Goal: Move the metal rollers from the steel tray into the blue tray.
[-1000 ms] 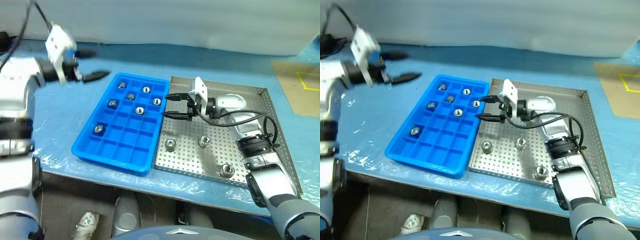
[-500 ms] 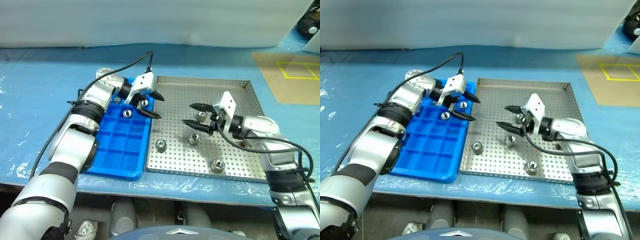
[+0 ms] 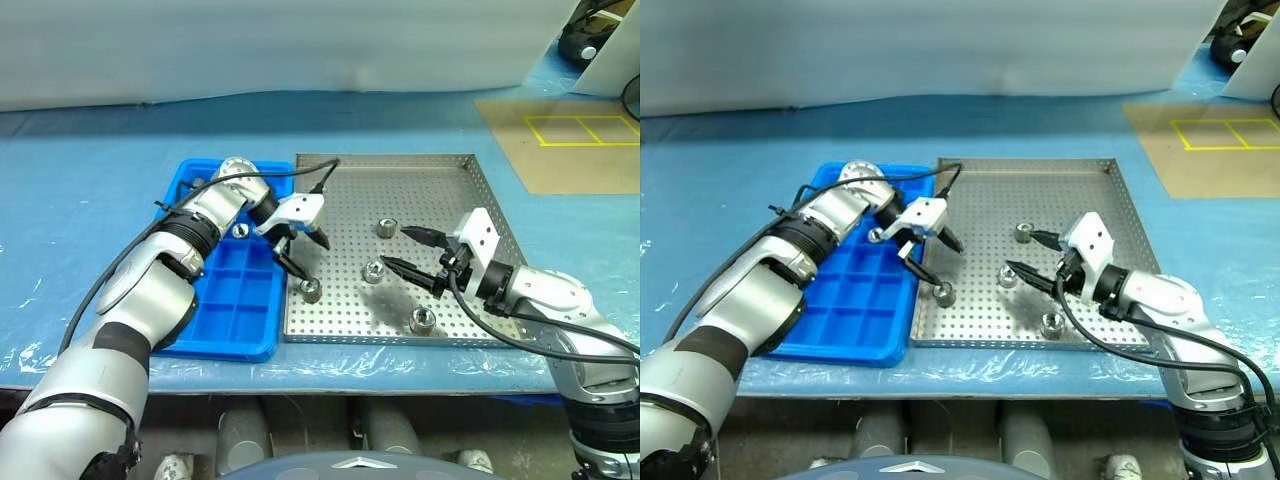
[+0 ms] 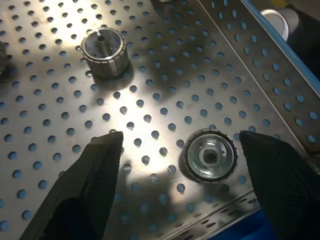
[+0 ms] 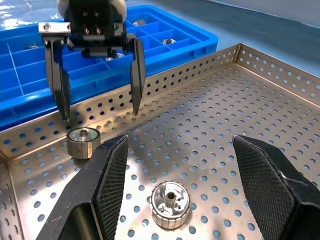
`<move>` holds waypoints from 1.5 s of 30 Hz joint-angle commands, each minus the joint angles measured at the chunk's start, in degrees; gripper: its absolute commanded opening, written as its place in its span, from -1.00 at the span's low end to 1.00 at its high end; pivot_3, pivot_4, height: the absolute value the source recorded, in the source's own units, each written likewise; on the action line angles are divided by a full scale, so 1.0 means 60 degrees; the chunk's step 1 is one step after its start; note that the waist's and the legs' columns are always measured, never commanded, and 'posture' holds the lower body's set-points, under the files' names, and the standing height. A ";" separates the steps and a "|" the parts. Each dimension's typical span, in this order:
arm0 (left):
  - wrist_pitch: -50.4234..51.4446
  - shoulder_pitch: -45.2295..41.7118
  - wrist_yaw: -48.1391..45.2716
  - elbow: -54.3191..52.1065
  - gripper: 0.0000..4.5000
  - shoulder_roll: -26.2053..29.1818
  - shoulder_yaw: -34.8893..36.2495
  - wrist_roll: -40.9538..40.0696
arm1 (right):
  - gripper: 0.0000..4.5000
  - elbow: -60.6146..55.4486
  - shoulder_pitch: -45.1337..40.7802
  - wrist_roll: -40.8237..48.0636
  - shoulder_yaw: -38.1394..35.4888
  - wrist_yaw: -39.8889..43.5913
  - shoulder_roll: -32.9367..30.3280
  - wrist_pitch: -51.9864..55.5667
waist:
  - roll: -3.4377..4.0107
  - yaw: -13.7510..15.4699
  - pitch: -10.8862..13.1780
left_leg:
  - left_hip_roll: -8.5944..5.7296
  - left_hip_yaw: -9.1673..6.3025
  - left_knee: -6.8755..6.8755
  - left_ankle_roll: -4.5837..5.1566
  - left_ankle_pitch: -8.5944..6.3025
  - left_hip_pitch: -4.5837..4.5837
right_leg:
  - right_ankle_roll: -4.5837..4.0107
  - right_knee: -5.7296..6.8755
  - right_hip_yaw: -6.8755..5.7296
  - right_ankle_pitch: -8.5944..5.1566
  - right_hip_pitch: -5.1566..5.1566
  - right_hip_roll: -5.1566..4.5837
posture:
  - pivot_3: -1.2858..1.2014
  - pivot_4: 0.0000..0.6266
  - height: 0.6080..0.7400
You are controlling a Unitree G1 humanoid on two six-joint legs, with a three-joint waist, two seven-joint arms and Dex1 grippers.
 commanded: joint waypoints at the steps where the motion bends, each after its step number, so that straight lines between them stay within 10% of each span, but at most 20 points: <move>1: -0.0526 0.0189 -0.0043 -0.0256 0.75 0.0168 -0.0539 -0.0143 | 0.50 -0.0724 0.0281 0.0557 -0.0175 0.0349 -0.0358 0.0114 | 0.0000 0.0002 0.0000 | 0.0000 0.0000 0.0000 0.0003 -0.0001 -0.0002 | 0.0000 -0.0003 0.0001 0.0000 0.0000 0.0001 | -0.32 -0.52 1.00; 32: -0.2945 0.0148 0.0202 0.1690 0.75 -0.0407 -0.0435 0.3510 | 0.50 -0.1126 0.0753 0.0716 0.0068 -0.0339 -0.0763 0.0044 | -0.0010 -0.0680 -0.0090 | -0.0049 0.0124 -0.0035 0.0092 -0.0058 0.0143 | 0.0151 -0.0086 0.0178 -0.0010 0.0050 0.0014 | -0.34 -0.52 1.00; 45: -0.3149 0.0235 0.0313 0.1707 -0.04 -0.0726 0.0677 0.3859 | 0.50 -0.0794 0.0464 0.0565 0.0322 -0.0400 -0.0594 -0.0161 | -0.0007 -0.0702 -0.0094 | -0.0078 0.0125 -0.0045 0.0136 -0.0086 0.0124 | 0.0080 -0.0115 0.0183 0.0032 0.0050 0.0003 | -0.32 -0.52 1.00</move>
